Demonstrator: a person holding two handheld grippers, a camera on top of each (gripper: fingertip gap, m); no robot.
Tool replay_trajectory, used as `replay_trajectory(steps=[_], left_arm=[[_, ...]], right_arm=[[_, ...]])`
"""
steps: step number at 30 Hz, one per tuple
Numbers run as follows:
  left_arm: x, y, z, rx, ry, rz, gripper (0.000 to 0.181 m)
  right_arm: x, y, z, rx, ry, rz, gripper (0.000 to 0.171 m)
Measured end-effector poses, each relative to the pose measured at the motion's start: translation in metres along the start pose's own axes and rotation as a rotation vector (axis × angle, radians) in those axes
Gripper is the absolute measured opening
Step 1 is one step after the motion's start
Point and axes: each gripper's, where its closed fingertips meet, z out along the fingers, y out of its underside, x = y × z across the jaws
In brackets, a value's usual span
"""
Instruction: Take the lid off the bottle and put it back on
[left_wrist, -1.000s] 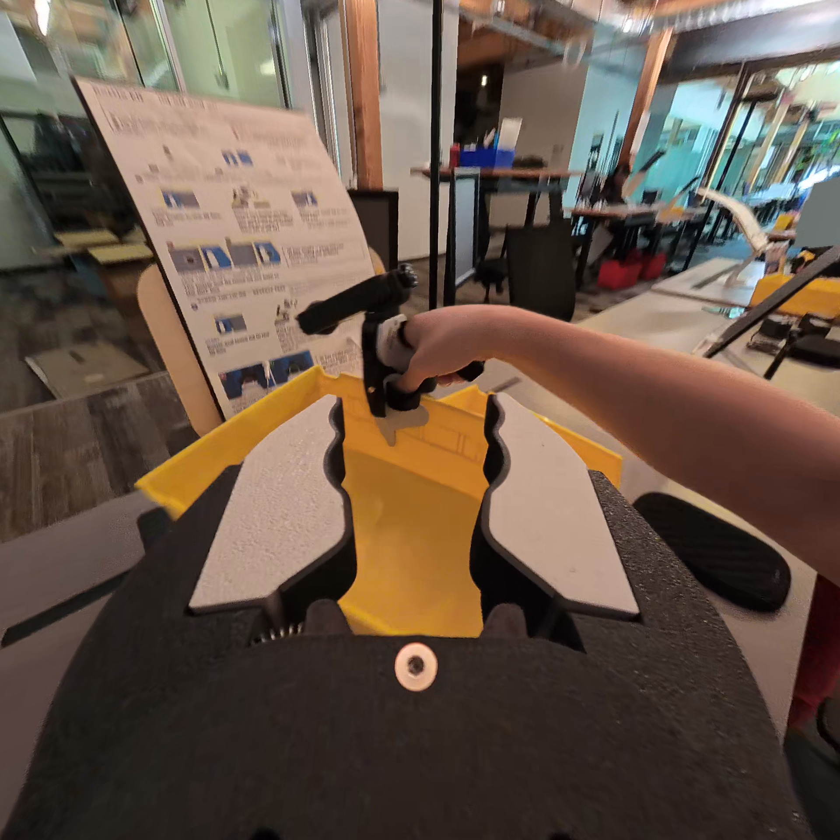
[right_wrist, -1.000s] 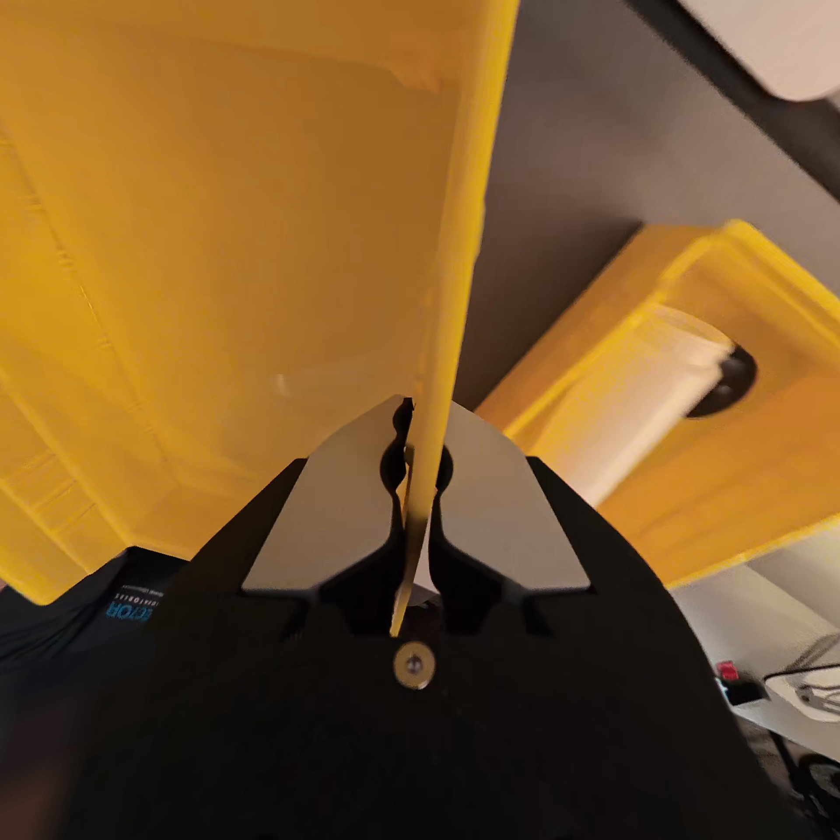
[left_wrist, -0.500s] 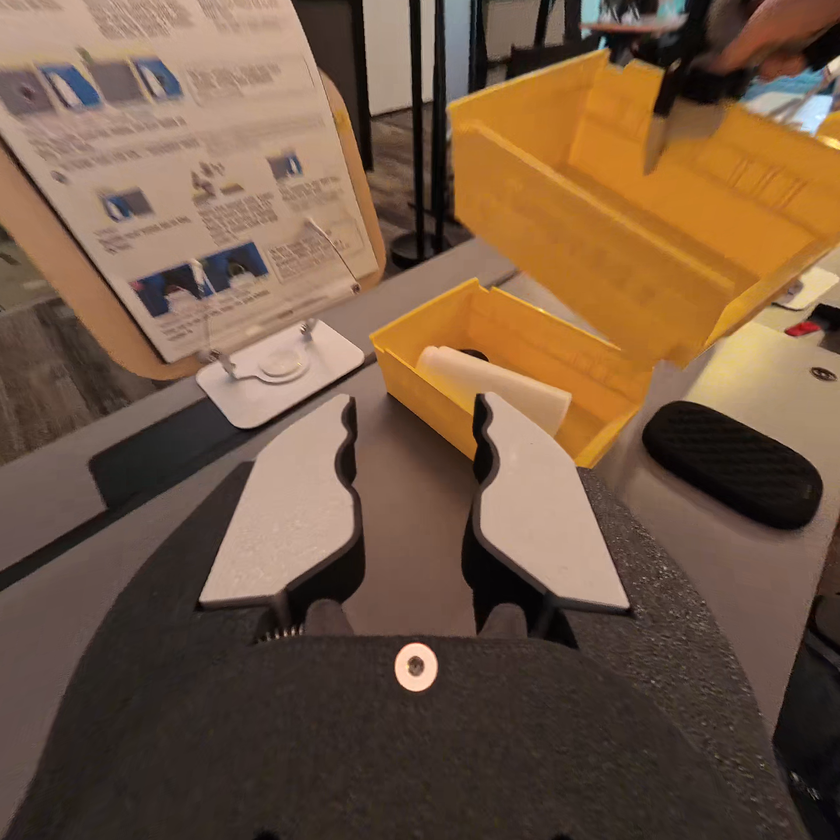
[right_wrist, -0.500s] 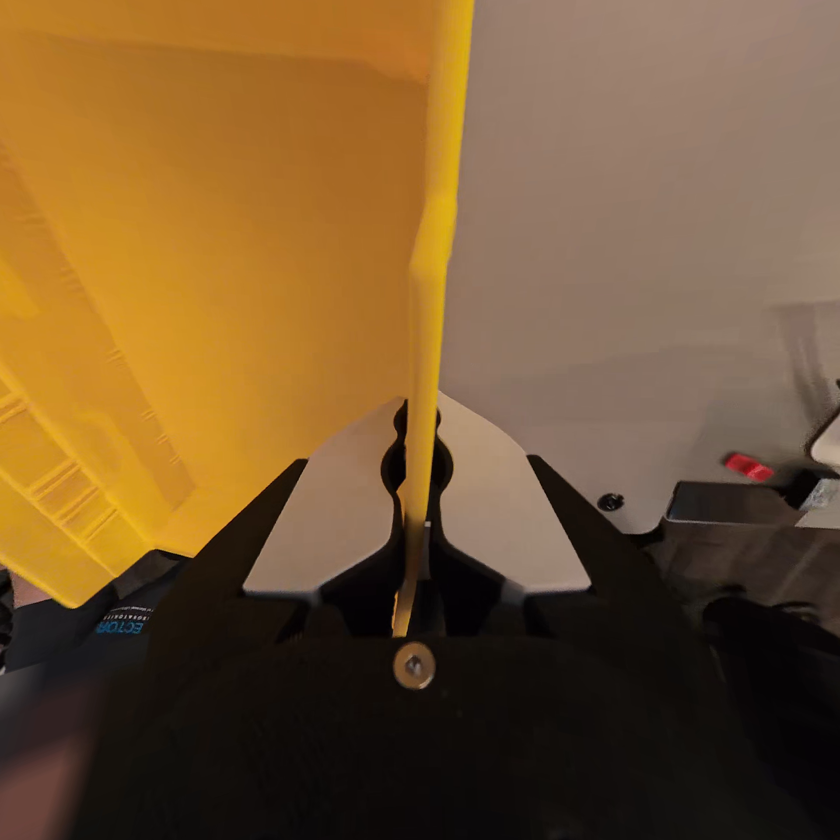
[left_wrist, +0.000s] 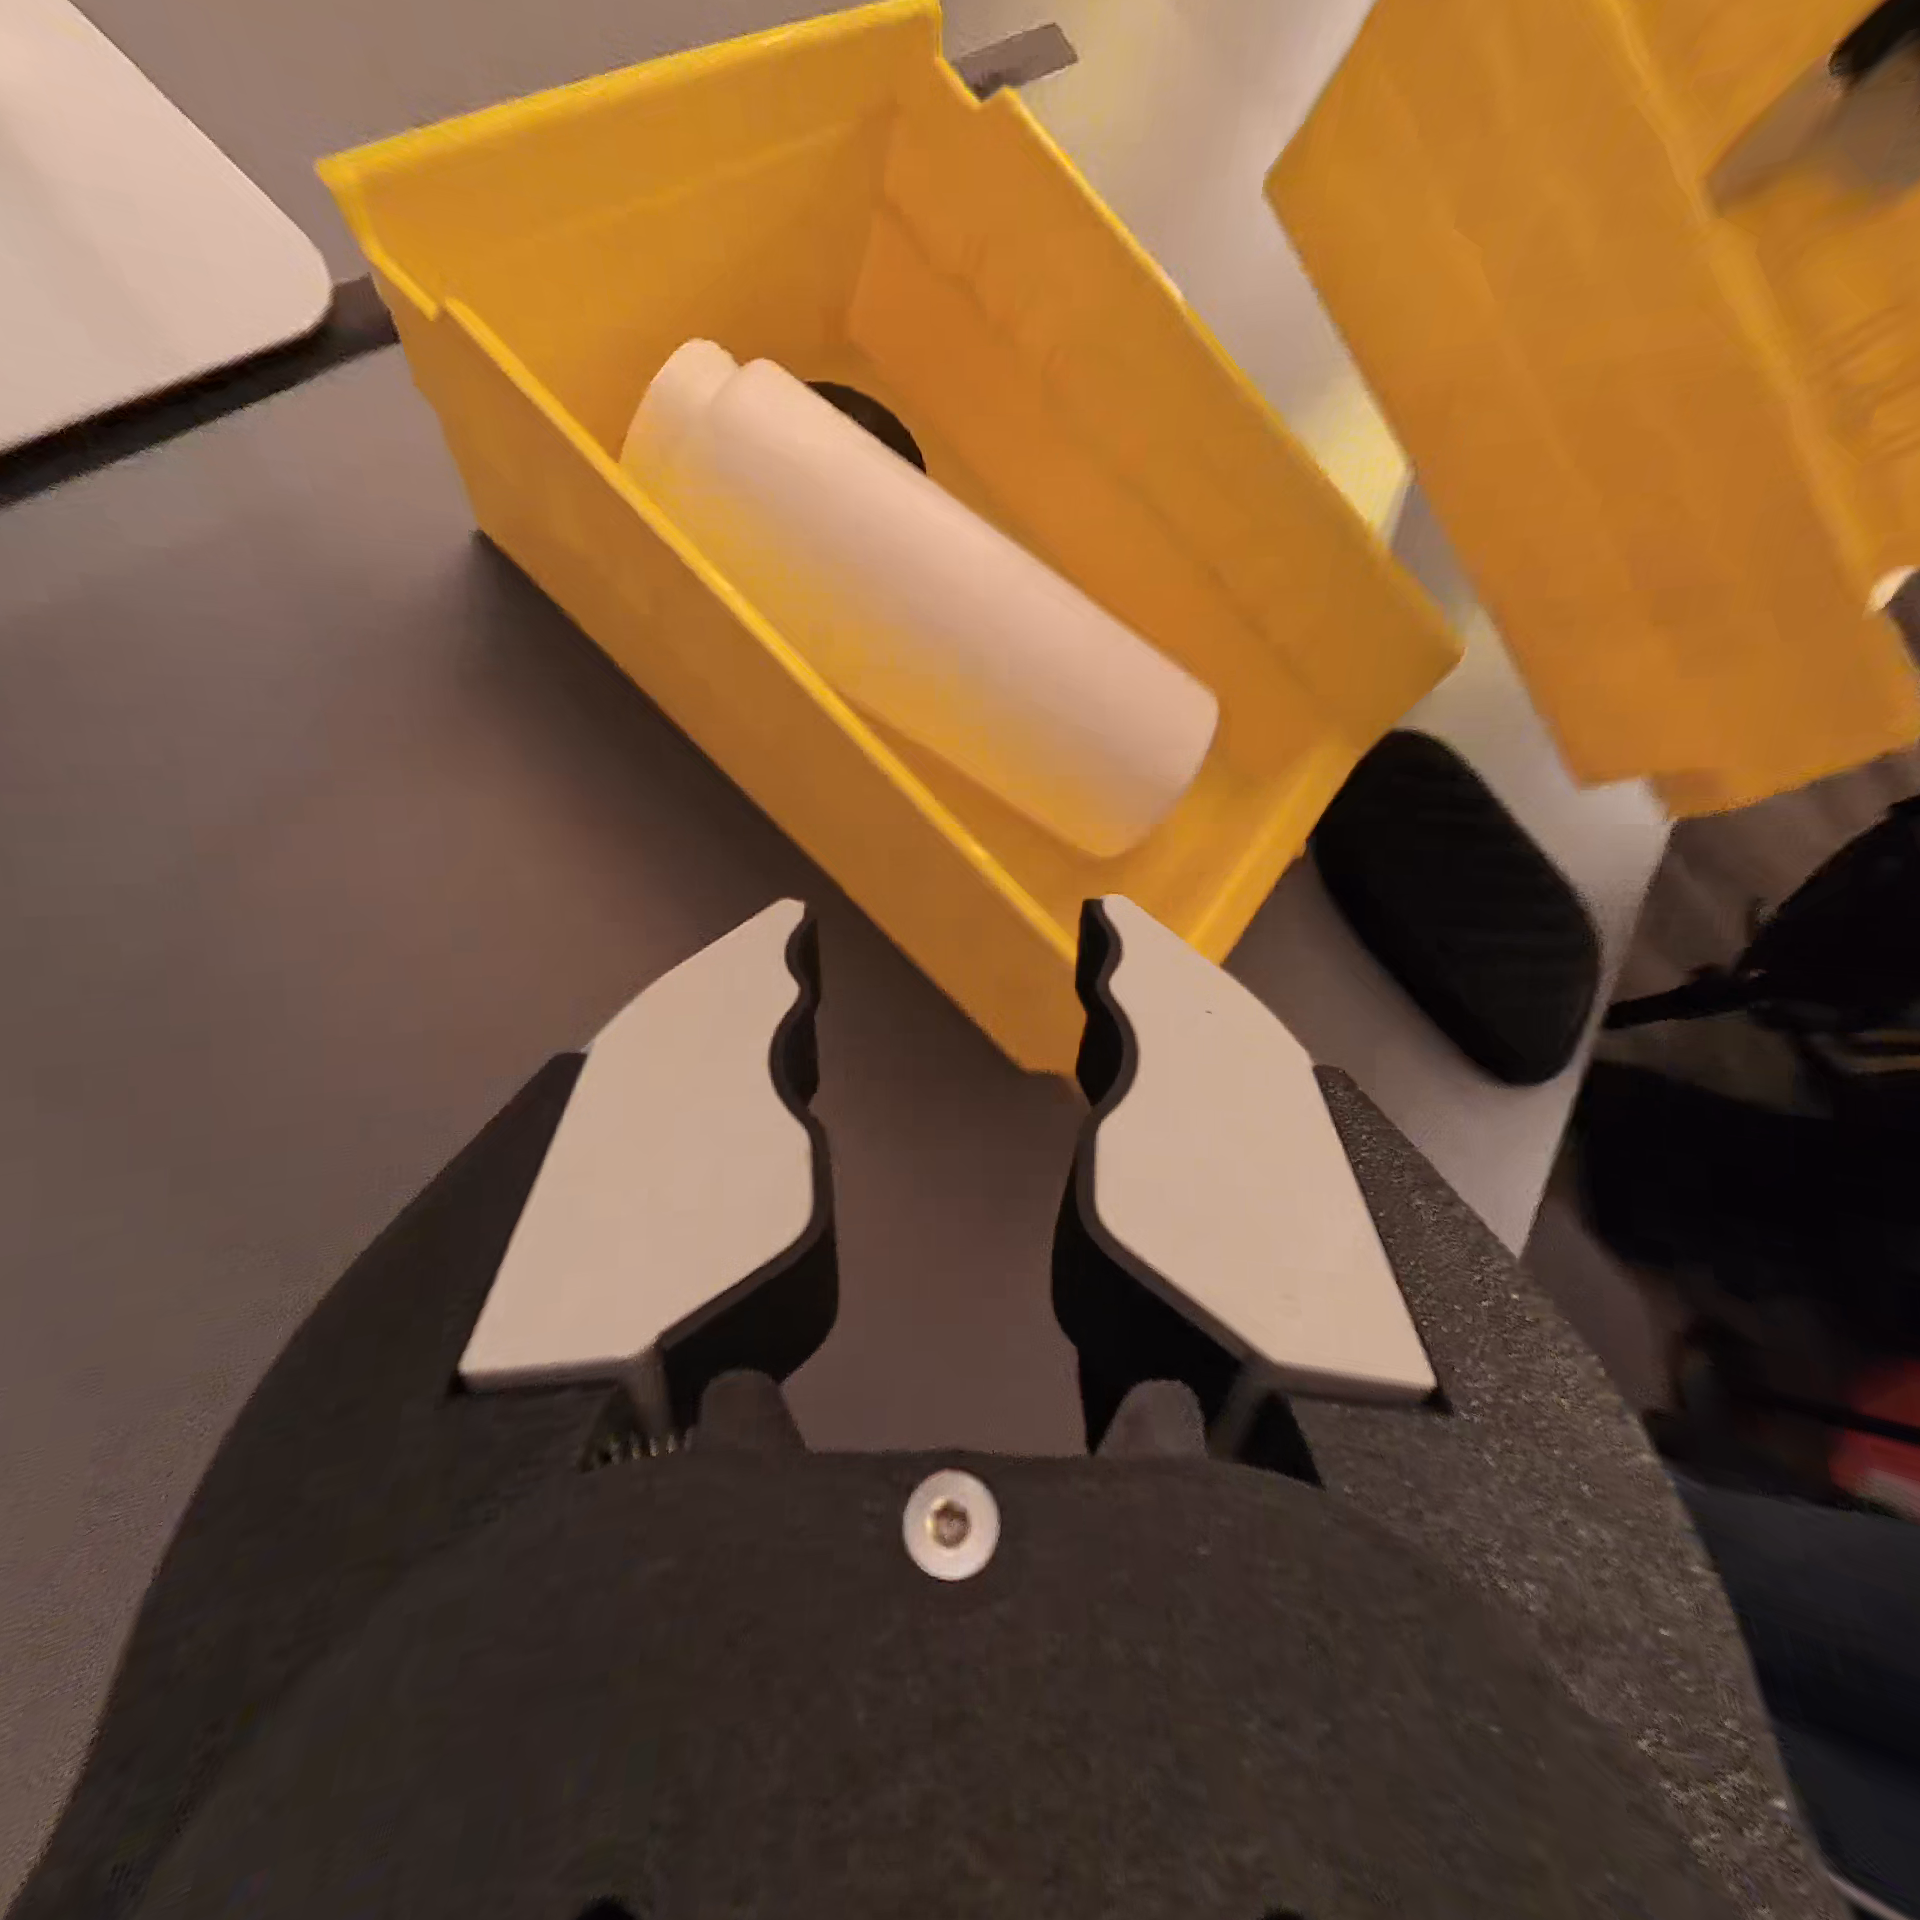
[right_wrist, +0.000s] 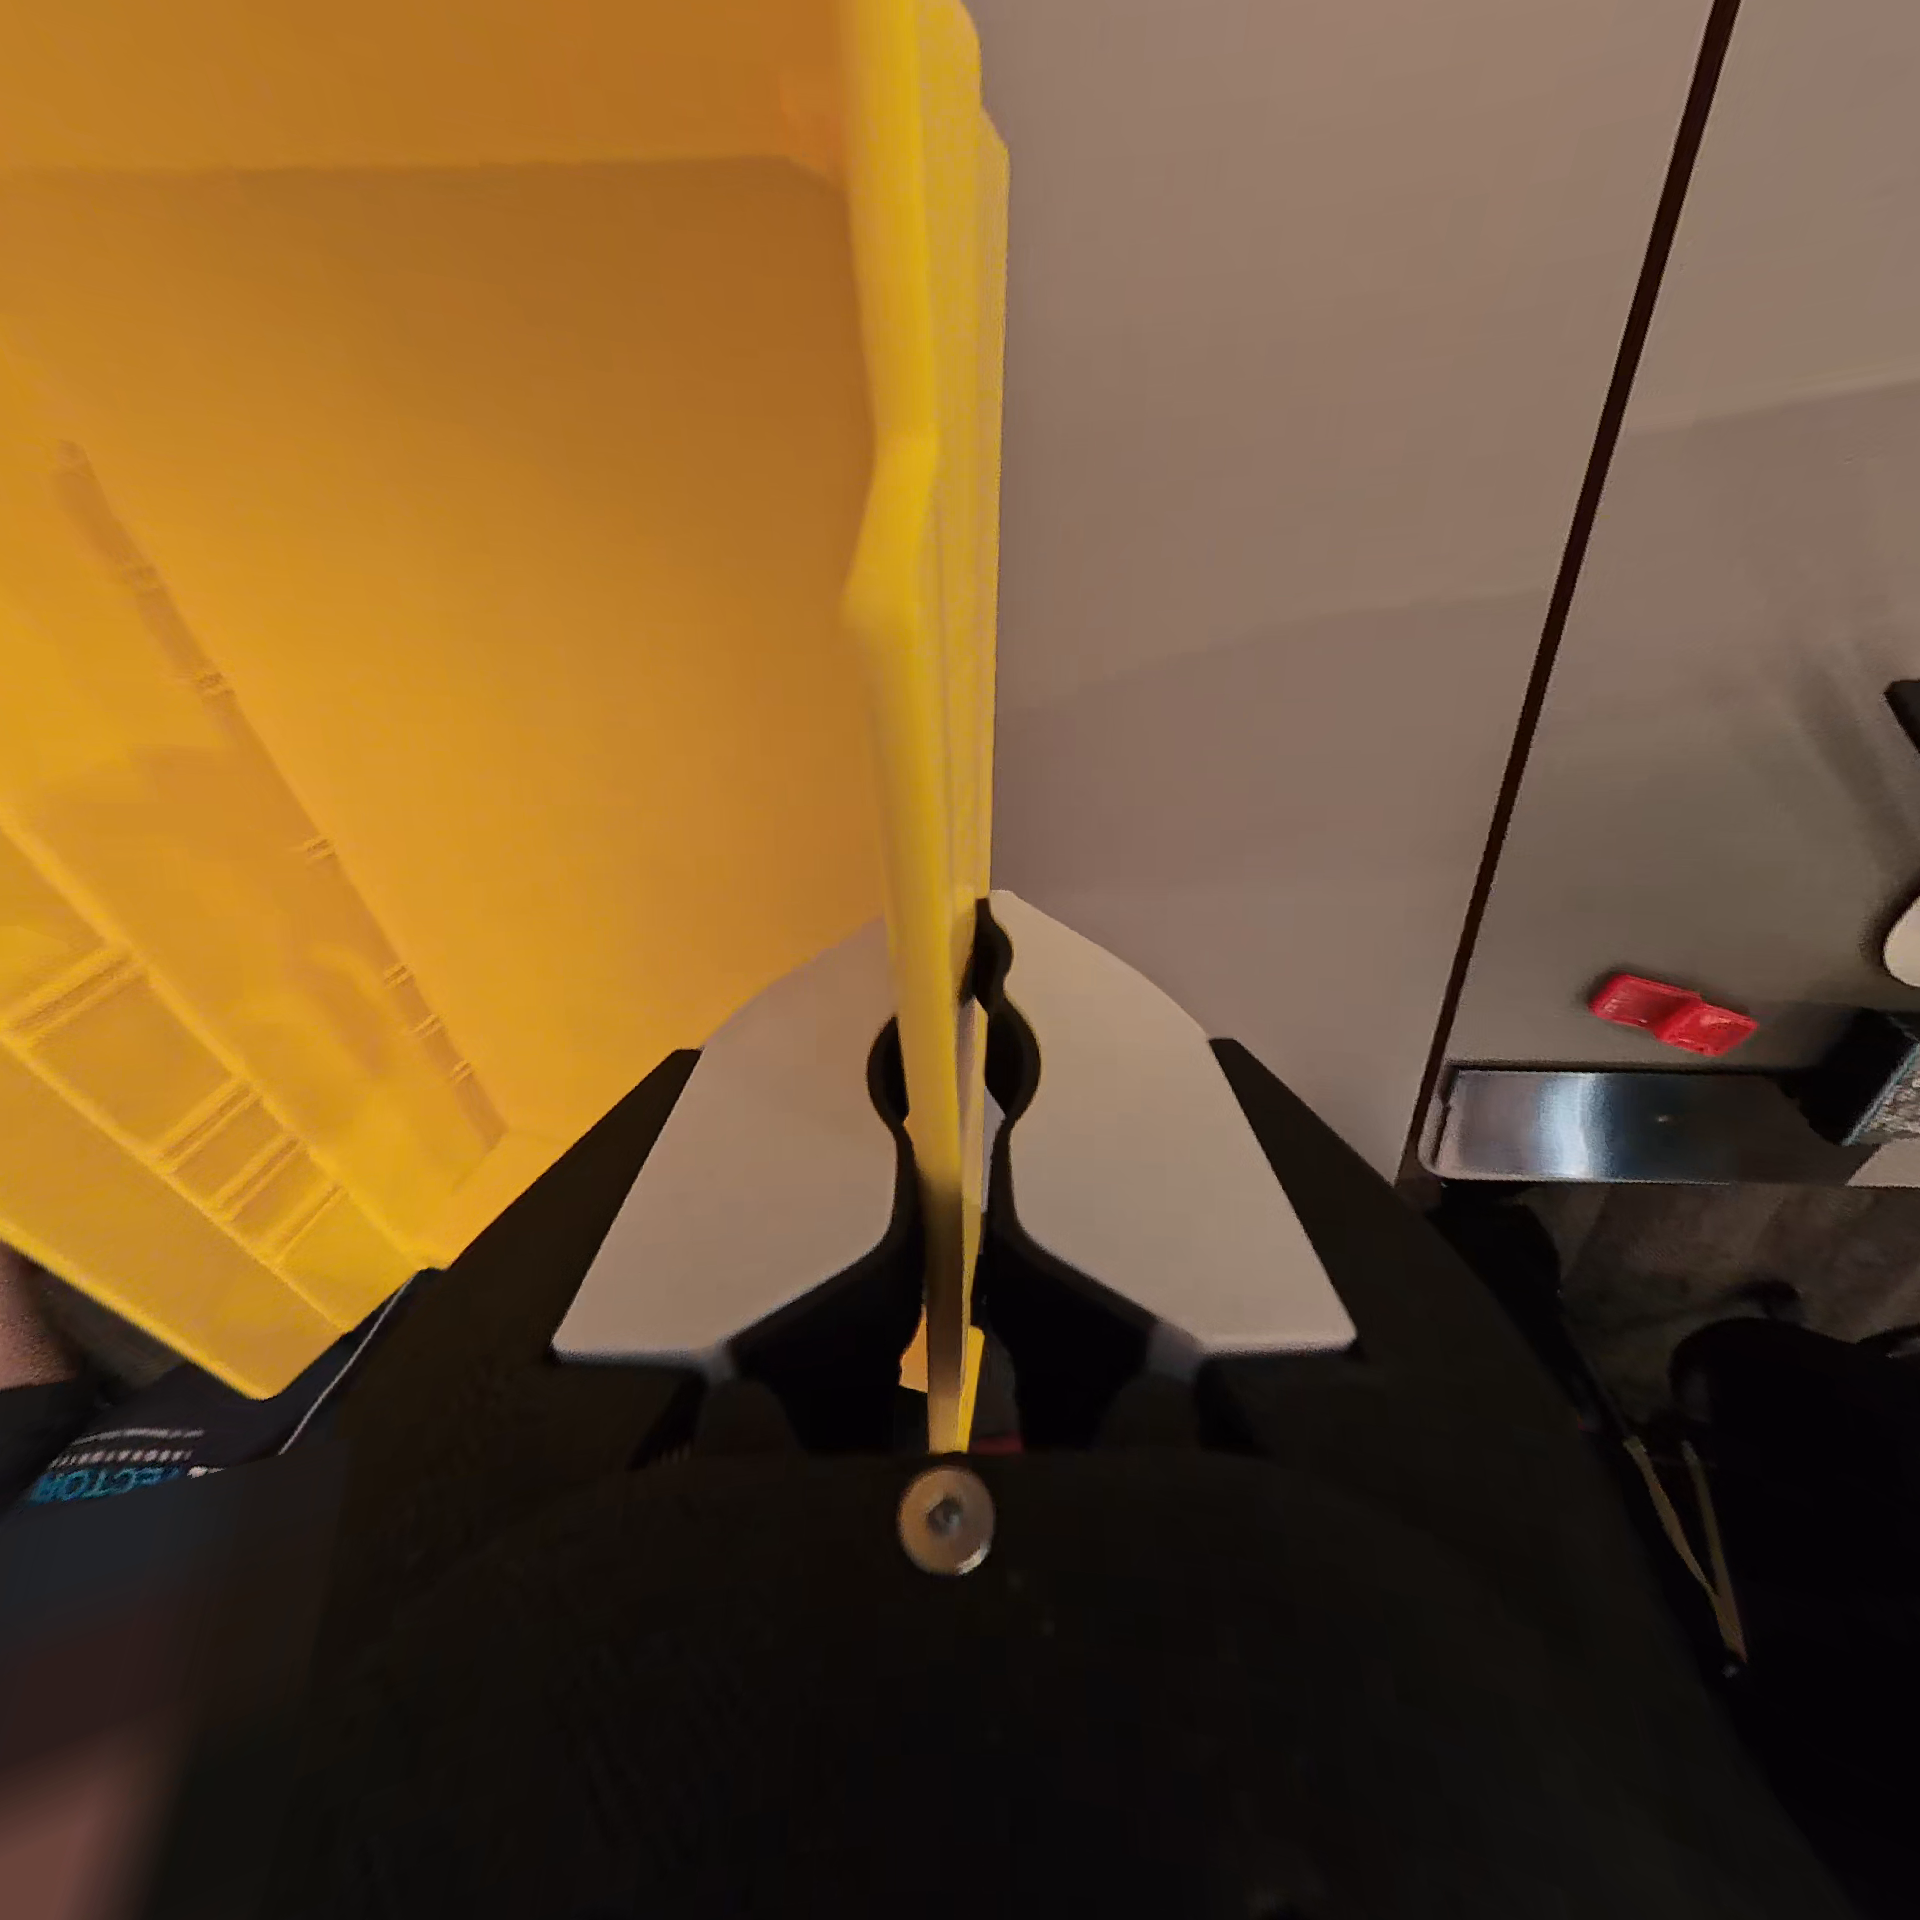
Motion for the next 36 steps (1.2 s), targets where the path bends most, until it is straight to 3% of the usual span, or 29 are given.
replay_trajectory(steps=[5, 8, 12, 16, 18, 24, 36], left_arm=[[-0.024, -0.012, 0.045, -0.231, -0.09, -0.076, 0.054], [-0.034, -0.011, 0.068, -0.368, -0.176, -0.041, 0.045], [-0.035, 0.009, 0.091, -0.624, -0.151, -0.081, 0.038], [-0.04, 0.006, 0.091, -0.718, -0.155, -0.149, 0.022], [-0.048, 0.0, 0.087, -0.699, -0.174, -0.136, 0.013], [-0.09, 0.003, 0.057, -0.645, -0.217, -0.18, 0.008], [-0.187, 0.052, -0.058, -0.542, -0.359, -0.364, 0.005]], right_arm=[[0.012, -0.004, 0.02, -0.032, 0.028, -0.007, 0.008], [0.012, -0.009, 0.026, -0.023, 0.019, -0.017, 0.009], [0.008, -0.015, 0.032, -0.008, -0.005, -0.016, 0.01], [0.0, -0.019, 0.04, -0.008, -0.021, -0.029, 0.009], [-0.01, -0.022, 0.046, -0.007, -0.046, -0.045, 0.01], [-0.056, -0.035, 0.06, -0.009, -0.127, -0.108, 0.009], [-0.184, -0.062, 0.102, -0.084, -0.138, -0.229, 0.011]])
